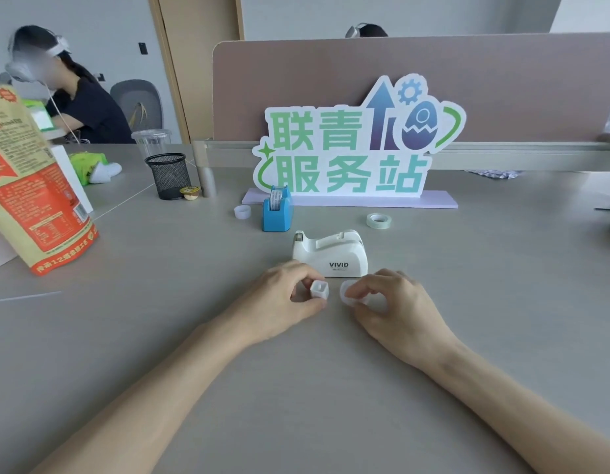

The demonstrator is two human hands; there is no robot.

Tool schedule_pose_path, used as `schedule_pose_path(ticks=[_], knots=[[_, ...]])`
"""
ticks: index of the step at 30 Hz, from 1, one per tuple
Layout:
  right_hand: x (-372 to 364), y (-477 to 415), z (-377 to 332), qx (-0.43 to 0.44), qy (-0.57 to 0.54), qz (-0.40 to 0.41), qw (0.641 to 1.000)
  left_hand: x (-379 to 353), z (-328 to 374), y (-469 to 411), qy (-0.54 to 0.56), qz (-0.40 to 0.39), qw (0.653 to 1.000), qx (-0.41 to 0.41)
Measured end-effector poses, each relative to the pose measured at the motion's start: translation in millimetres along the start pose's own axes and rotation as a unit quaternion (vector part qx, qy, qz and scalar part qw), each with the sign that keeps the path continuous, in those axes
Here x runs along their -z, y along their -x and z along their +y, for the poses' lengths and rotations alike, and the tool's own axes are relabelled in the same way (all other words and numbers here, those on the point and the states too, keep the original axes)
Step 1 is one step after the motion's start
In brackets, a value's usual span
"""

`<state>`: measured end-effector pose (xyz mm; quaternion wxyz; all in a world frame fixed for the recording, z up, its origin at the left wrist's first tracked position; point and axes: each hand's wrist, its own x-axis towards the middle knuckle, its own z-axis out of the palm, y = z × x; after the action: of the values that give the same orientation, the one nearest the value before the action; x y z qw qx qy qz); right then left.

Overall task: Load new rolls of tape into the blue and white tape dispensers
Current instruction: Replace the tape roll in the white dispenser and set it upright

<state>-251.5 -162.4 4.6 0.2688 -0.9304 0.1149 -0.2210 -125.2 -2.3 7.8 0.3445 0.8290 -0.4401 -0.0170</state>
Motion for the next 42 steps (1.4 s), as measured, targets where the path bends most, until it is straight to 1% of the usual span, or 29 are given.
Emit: schedule_pose_path(ticks=[2, 4, 6, 8, 12, 14, 15, 17, 20, 22, 23, 25, 27, 29, 31, 34, 36, 38, 40, 42], knots=[[0, 1, -2, 0.003, 0.011, 0.010, 1.000, -2, 2, 1, -0.009, -0.004, 1.000, 0.004], [1, 1, -4, 0.000, -0.006, 0.024, 1.000, -1, 4, 3, -0.013, -0.015, 1.000, 0.014], [6, -1, -5, -0.012, -0.029, 0.048, 0.998, 2, 8, 5, -0.035, -0.010, 0.999, 0.021], [12, -7, -3, -0.028, -0.054, 0.070, 0.996, 4, 14, 5, -0.046, 0.037, 0.998, 0.014], [21, -27, 9, -0.052, -0.067, 0.094, 0.992, 11, 29, -12, -0.001, 0.187, 0.982, -0.016], [21, -44, 19, -0.062, -0.052, 0.090, 0.993, 14, 33, -31, -0.013, 0.230, 0.973, -0.029], [21, -56, 23, -0.068, -0.041, 0.086, 0.993, 17, 35, -44, -0.023, 0.238, 0.970, -0.033], [17, -81, 33, -0.086, -0.005, 0.074, 0.993, 19, 36, -69, -0.048, 0.218, 0.974, -0.030], [6, -117, 49, -0.124, 0.073, 0.025, 0.989, 15, 35, -95, -0.081, 0.146, 0.986, -0.001], [-1, -132, 57, -0.132, 0.128, -0.011, 0.983, 8, 31, -103, -0.108, 0.110, 0.988, 0.013], [-5, -136, 60, -0.132, 0.152, -0.016, 0.979, 5, 28, -105, -0.120, 0.096, 0.988, 0.018], [-10, -140, 64, -0.128, 0.166, 0.007, 0.978, -1, 23, -106, -0.139, 0.076, 0.987, 0.027], [-12, -138, 65, -0.124, 0.145, 0.037, 0.981, -4, 20, -107, -0.154, 0.076, 0.985, 0.026], [-11, -129, 64, -0.113, 0.115, 0.050, 0.986, -4, 21, -103, -0.150, 0.081, 0.985, 0.019], [-6, -114, 61, -0.115, 0.044, 0.075, 0.990, -2, 22, -94, -0.146, 0.086, 0.986, 0.002], [5, -87, 44, -0.122, -0.115, 0.121, 0.978, 2, 21, -75, -0.154, 0.125, 0.978, -0.068], [13, -68, 31, -0.099, -0.160, 0.130, 0.973, 2, 20, -59, -0.153, 0.163, 0.966, -0.132], [21, -51, 18, -0.070, -0.183, 0.123, 0.973, 2, 18, -45, -0.165, 0.190, 0.951, -0.177], [27, -36, 8, -0.048, -0.206, 0.121, 0.970, -1, 16, -30, -0.198, 0.209, 0.941, -0.179], [29, -25, 0, -0.034, -0.227, 0.119, 0.966, -4, 17, -18, -0.228, 0.206, 0.938, -0.158]])
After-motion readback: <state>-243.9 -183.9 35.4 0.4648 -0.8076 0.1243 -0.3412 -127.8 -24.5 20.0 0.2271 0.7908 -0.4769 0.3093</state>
